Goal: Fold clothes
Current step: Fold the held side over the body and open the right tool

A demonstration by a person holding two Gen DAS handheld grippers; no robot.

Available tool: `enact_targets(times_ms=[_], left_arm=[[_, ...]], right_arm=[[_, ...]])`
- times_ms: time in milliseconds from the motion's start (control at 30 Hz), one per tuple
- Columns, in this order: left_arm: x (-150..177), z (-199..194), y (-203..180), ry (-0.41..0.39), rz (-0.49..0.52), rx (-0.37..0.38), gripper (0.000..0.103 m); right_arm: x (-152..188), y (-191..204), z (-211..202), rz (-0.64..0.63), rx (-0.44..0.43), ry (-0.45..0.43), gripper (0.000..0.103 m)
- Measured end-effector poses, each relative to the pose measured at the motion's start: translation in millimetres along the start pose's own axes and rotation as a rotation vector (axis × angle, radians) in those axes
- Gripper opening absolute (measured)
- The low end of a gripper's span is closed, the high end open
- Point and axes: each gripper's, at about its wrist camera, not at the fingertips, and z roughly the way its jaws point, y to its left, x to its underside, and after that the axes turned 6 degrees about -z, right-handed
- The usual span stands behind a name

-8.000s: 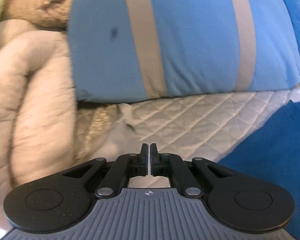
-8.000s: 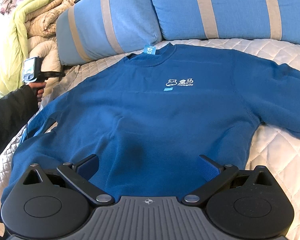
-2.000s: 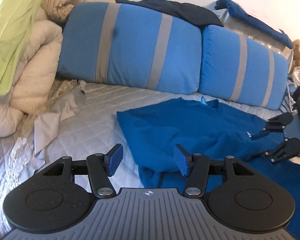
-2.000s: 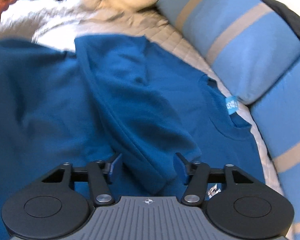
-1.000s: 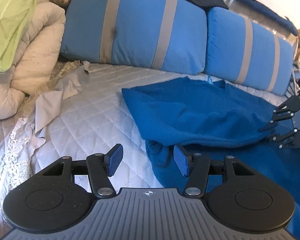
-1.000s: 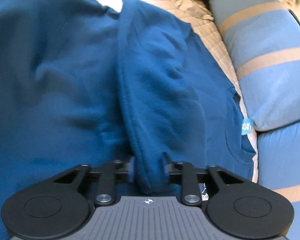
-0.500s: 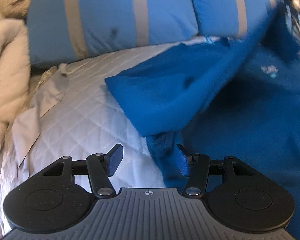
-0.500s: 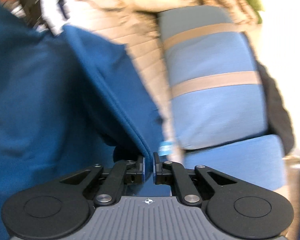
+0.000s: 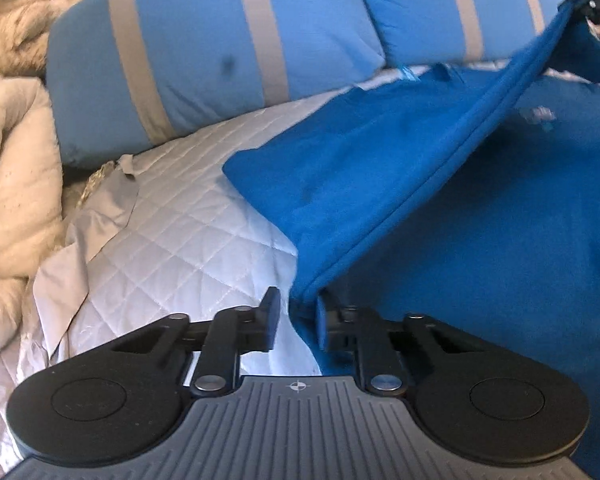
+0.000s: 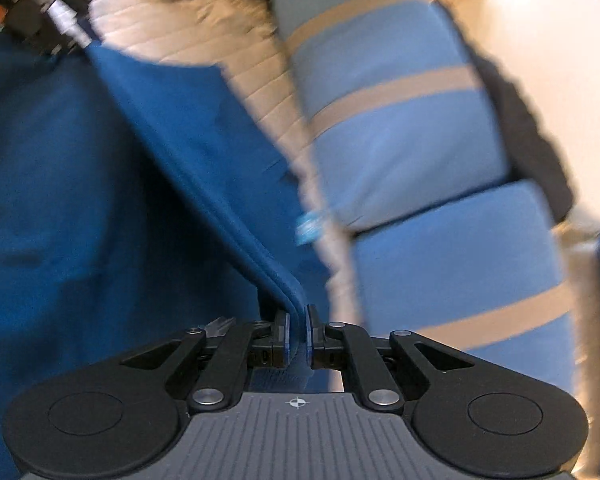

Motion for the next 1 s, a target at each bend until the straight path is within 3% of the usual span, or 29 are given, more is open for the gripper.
enact_targets(times_ms=[100, 200, 333, 433, 467, 500, 567, 733, 833, 1000], left_arm=[[2.4, 4.7, -0.4, 0.012, 0.006, -0.002, 0.018], [2.3, 6.2, 3.8, 0.021, -0.021, 0.007, 0.018], [1.4, 0.7, 9.9, 0.031, -0.066, 0.013, 0.021], [0.8, -4.5, 15.2, 0.040, -0.105, 0.017, 0.025], [0.6, -6.3, 16.9, 0.042, -0.118, 0.019, 0.031], [0.4, -8.0, 18.7, 0.045, -0.131, 0.020, 0.034], [0.0, -12.2, 22.1, 0.050, -0.157, 0.023, 0.037], [-3.5, -56.3, 29.4, -0.012, -0.220, 0.031, 0.045], [-8.1, -86.8, 33.2, -0.069, -0.262, 0.043, 0.052], [-12.6, -127.1, 32.8, -0.150, -0.300, 0.053, 0.055]], right_arm=[[13.5, 18.8, 12.0, 0.027, -0.050, 0.018, 0.009], [23.3, 28.0, 15.4, 0.055, -0.037, 0.021, 0.009], [23.5, 26.0, -6.0, 0.046, 0.039, 0.009, 0.009], [25.3, 36.3, -27.3, 0.015, 0.079, 0.022, 0.015], [28.1, 43.2, -32.6, 0.006, 0.076, 0.033, 0.023], [33.6, 53.0, -34.2, -0.007, 0.045, 0.043, 0.042], [50.0, 71.1, -35.6, -0.017, -0.038, 0.046, 0.065], [97.8, 91.7, -17.3, 0.055, -0.054, 0.080, 0.066], [110.0, 81.9, -6.6, 0.139, -0.045, 0.047, 0.063], [106.7, 78.5, 22.1, 0.113, -0.010, 0.035, 0.052]])
